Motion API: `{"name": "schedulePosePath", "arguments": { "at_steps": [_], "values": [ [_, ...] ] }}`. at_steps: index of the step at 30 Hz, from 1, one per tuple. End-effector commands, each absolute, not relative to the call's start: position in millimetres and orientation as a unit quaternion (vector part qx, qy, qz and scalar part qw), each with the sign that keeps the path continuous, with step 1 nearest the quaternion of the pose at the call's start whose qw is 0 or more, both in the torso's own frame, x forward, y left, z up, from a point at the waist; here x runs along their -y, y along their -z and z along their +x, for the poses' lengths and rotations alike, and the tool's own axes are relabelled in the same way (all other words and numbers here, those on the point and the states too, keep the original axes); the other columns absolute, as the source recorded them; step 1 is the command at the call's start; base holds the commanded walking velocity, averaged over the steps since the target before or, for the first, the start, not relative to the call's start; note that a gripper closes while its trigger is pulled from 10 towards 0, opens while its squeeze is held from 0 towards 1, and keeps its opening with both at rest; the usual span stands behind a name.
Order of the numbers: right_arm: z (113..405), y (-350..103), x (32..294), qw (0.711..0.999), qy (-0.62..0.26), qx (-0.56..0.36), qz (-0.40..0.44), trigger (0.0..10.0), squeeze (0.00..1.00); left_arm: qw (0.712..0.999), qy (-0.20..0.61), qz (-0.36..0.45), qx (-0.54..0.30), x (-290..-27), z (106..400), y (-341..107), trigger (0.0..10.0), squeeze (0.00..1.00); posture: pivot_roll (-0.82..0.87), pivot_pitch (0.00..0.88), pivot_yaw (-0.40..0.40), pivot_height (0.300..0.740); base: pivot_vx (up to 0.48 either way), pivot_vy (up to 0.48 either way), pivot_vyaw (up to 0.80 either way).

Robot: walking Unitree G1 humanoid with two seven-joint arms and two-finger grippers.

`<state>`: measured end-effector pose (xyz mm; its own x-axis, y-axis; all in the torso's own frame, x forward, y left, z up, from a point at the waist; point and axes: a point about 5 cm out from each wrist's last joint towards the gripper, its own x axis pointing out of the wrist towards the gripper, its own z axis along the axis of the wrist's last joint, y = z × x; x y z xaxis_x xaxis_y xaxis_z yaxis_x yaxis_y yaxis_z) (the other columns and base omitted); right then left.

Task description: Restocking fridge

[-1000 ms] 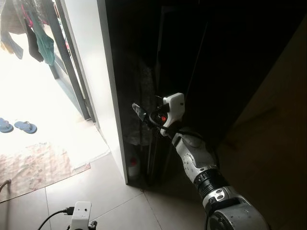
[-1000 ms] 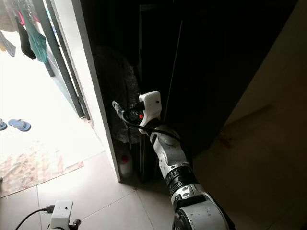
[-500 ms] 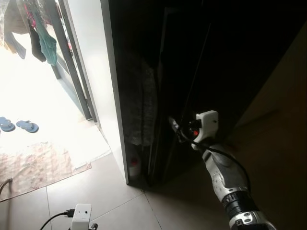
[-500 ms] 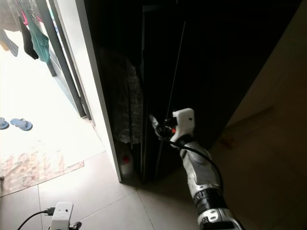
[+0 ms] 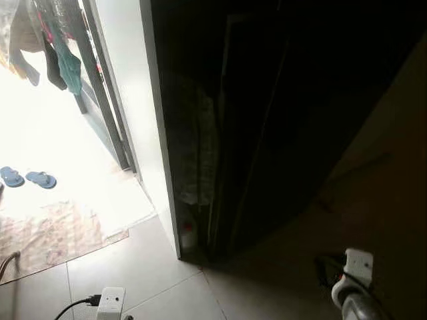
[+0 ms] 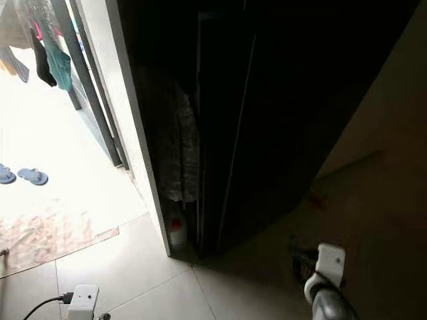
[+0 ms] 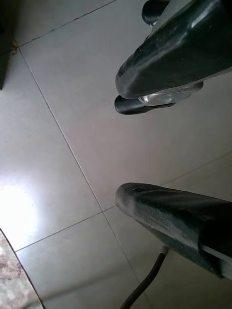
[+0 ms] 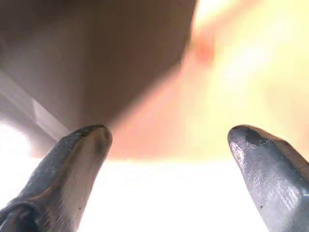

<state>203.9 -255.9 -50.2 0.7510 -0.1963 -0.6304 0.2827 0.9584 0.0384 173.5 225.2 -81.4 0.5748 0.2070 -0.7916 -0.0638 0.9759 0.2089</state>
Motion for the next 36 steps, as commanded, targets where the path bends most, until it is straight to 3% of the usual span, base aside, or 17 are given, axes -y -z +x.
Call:
{"name": "schedulePosePath", "arguments": {
  "at_steps": [1, 7, 14, 36],
  "values": [
    [198, 59, 246, 0.925, 0.104, -0.361, 0.059, 10.0, 0.0, 0.883, -0.073, 0.071, -0.458, -224, 172, 83, 10.0, 0.0, -0.13, 0.008, -0.048, 0.74, 0.0, 0.0, 0.0],
    [165, 82, 233, 0.89, 0.112, -0.438, 0.063, 10.0, 0.0, 0.883, -0.073, 0.07, -0.459, -224, 172, 82, 10.0, 0.0, -0.13, 0.011, -0.045, 0.74, 0.0, 0.0, 0.0],
    [147, 89, 231, 0.888, 0.101, -0.445, 0.046, 10.0, 0.0, 0.883, -0.072, 0.07, -0.459, -224, 173, 82, 10.0, 0.0, -0.13, 0.014, -0.047, 0.74, 0.0, 0.0, 0.67],
    [148, 89, 228, 0.887, 0.077, -0.455, 0.034, 10.0, 0.0, 0.883, -0.065, 0.07, -0.459, -219, 171, 84, 10.0, 0.0, -0.14, 0.0, -0.041, 0.74, 0.0, 0.0, 0.8]
  ]
}}
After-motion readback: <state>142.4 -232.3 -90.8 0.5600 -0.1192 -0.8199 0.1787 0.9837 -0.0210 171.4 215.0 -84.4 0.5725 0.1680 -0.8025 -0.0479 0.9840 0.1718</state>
